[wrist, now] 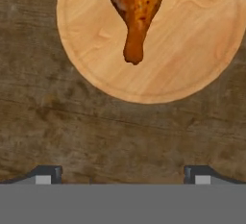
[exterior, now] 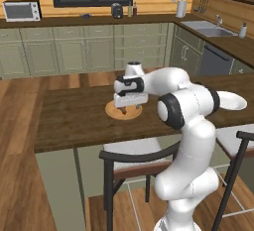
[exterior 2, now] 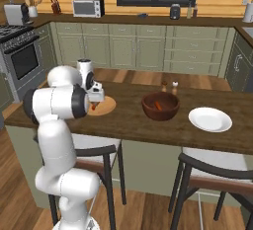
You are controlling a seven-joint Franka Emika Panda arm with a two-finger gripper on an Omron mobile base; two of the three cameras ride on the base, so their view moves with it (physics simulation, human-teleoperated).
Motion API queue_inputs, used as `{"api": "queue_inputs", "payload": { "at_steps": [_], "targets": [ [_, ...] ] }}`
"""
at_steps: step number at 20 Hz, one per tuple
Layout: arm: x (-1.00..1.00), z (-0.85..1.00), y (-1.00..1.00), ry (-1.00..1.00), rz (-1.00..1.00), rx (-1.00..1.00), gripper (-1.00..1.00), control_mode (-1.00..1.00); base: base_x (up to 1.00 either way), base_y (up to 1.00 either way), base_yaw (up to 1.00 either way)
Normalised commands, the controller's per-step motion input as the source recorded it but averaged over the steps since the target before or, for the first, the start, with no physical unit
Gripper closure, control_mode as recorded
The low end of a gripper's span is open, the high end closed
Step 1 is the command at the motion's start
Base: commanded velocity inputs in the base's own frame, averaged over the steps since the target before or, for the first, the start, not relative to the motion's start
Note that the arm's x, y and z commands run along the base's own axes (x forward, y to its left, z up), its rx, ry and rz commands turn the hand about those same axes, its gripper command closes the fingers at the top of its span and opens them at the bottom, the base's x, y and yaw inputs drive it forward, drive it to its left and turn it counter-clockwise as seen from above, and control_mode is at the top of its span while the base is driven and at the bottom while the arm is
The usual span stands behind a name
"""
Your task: Pick the chicken drumstick and carrot from their plates and place them in the bowl. Then put the bowl in the fridge.
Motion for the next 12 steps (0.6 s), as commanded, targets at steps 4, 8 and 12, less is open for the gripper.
{"api": "queue_inputs", "payload": {
  "at_steps": [4,8,12],
  "targets": [
    [0.51,-0.35,0.00,0.00,0.00,0.00,-1.00,-1.00,0.00,0.00,0.00],
    [0.56,-0.32,0.00,0.00,0.00,0.00,-1.00,-1.00,0.00,0.00,0.00],
    [0.61,-0.27,0.05,0.00,0.00,0.00,-1.00,-1.00,0.00,0.00,0.00]
  ]
}}
